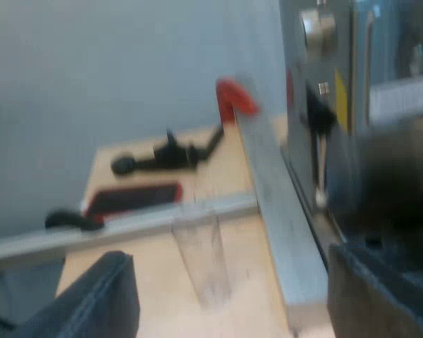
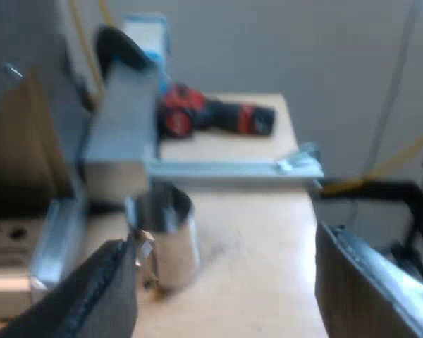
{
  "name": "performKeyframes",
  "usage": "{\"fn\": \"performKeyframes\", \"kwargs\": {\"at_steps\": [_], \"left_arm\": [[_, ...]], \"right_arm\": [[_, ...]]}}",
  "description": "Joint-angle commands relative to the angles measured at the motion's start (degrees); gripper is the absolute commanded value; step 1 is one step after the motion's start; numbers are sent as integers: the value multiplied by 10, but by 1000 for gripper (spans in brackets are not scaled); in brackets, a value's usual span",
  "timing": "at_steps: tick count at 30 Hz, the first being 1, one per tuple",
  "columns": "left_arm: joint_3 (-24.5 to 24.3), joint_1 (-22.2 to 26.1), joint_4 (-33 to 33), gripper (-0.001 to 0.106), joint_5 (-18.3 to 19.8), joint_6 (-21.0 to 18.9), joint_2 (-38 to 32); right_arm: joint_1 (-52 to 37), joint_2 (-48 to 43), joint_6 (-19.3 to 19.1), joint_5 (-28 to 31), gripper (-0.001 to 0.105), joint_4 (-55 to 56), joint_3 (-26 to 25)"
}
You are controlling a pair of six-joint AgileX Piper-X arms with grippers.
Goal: Put the handle in the coffee machine
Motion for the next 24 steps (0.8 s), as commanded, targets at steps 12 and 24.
{"fn": "performKeyframes", "kwargs": {"at_steps": [12,24], "left_arm": [[103,1,-75,59,-6,-12,-79],[157,-21,-49,59,-6,-9,-79]], "right_arm": [[-3,-23,-6,-23,58,-71,139],[-3,-22,35,-23,58,-71,224]]}}
